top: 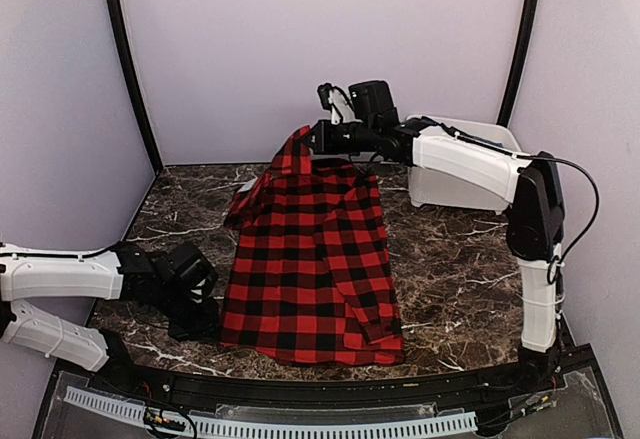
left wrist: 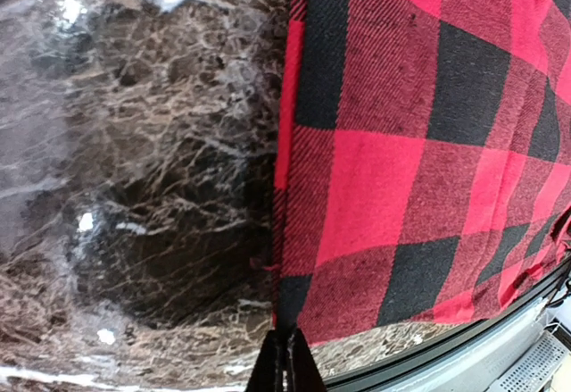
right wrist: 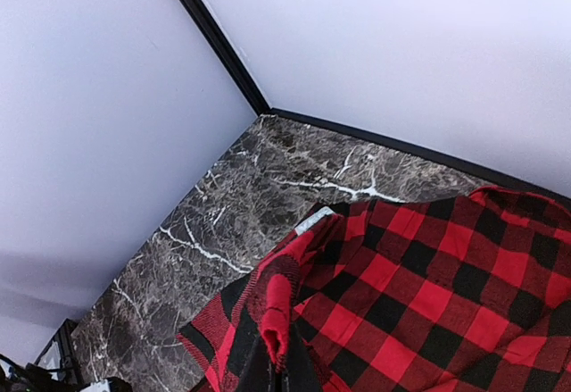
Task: Fold and stack the long sleeve shirts
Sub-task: Pick up the 1/3-folded shirt from the center of the board, then fold the 1/3-folded shirt at the center of the board.
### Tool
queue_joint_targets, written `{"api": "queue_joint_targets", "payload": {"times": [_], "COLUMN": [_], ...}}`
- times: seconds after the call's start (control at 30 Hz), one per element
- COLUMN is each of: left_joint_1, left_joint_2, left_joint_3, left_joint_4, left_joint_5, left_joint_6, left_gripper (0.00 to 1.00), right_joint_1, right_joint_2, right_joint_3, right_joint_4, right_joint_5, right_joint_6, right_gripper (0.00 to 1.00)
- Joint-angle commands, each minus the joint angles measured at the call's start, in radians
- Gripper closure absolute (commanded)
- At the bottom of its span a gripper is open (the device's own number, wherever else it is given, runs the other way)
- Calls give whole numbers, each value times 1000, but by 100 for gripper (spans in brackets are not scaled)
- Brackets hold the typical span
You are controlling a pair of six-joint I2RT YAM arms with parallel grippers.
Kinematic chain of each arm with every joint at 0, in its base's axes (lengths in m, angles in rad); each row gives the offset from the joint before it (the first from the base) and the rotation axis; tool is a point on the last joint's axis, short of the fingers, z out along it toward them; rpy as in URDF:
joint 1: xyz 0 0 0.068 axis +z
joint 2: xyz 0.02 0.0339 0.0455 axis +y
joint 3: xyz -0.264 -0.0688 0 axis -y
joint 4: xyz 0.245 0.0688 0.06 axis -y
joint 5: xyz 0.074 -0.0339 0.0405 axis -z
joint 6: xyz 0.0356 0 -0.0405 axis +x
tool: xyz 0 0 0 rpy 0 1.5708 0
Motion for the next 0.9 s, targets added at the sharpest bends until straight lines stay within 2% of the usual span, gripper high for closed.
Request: {"api": "queue_joint_targets", "payload": {"times": [0.0, 0.17, 0.33, 0.67, 0.87], "left_joint_1": [-13, -66, -121, -170, -189], "left_joint_2": [-32, 21, 114, 321, 461], "left_joint_3": [48, 137, 289, 495, 608], "left_joint_4": [-109, -86, -65, 2, -11], "left_joint_5": [-33, -36, -22, 148, 200], "left_joint_6": [31, 127, 234, 448, 523], "left_gripper": [100, 100, 100, 100, 100], "right_joint_1": [-49, -87, -141, -244, -288], "right_joint_2": [-59, -90, -139, -290, -344], "right_joint_3": [53, 42, 11, -138, -179], "right_joint_4": [-1, -4, -22, -23, -30], "right_joint_5": [17, 40, 89, 181, 204], "right_joint_6": [-50, -79, -107, -148, -158], "right_gripper": [100, 100, 100, 100, 100]}}
